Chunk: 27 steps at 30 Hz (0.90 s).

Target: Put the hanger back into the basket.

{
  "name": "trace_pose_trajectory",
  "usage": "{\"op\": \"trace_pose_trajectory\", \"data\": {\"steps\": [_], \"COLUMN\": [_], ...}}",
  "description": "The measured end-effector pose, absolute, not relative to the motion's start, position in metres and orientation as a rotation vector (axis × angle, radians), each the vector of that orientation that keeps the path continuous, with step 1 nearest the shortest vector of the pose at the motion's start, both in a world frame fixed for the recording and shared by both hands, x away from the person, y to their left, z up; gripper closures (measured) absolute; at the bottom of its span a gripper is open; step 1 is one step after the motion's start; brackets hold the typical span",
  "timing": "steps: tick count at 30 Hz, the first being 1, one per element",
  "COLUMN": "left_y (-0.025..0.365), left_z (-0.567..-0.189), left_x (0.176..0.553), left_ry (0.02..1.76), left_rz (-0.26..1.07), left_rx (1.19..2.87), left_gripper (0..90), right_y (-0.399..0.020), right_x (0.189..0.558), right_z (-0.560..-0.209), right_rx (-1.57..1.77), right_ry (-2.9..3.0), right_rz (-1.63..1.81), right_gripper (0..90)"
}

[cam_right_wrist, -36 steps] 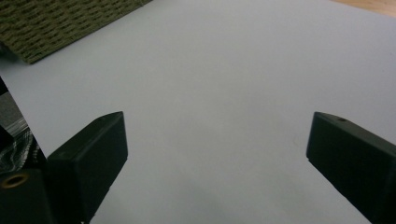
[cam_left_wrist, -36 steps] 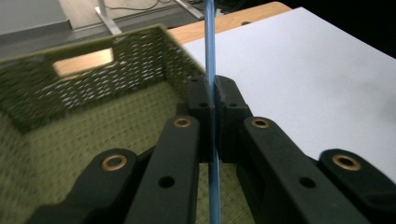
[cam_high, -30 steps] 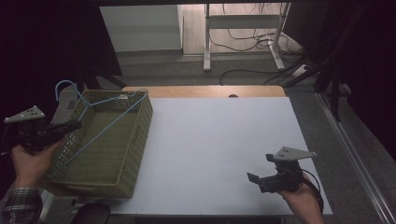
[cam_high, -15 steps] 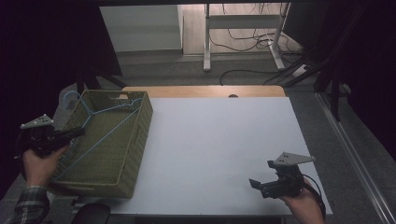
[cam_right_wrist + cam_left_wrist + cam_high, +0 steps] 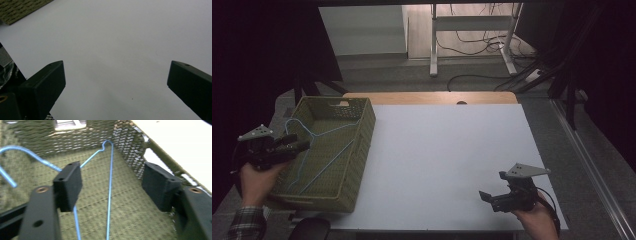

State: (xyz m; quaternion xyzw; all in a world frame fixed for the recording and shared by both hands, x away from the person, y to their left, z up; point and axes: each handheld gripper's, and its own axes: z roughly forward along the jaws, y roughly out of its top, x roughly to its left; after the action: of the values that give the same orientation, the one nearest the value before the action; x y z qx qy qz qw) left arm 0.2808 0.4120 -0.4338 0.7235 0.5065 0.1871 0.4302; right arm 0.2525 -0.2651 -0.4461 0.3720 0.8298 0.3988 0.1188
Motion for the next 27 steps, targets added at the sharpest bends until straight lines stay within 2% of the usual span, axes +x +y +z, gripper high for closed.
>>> {"op": "trace_pose_trajectory", "data": {"steps": [8, 15, 27], "left_y": [0.379, 0.347, 0.308], "left_z": [-0.421, -0.415, -0.423], "left_x": [0.267, 0.252, 0.227], "left_ry": [1.173, 1.058, 0.963], "left_rz": [0.373, 0.320, 0.280], "left_rx": [1.819, 1.833, 1.869], "left_gripper": [17.4, 9.6, 4.7], "right_y": [-0.265, -0.266, -0.271], "right_x": [0.249, 0.245, 0.235], "right_z": [-0.445, -0.443, -0.439], "right_rx": [1.082, 1.111, 1.128], "right_ry": [2.411, 2.397, 2.337], "right_rz": [1.184, 1.196, 1.215], "right_gripper": [1.3, 1.3, 0.1]}}
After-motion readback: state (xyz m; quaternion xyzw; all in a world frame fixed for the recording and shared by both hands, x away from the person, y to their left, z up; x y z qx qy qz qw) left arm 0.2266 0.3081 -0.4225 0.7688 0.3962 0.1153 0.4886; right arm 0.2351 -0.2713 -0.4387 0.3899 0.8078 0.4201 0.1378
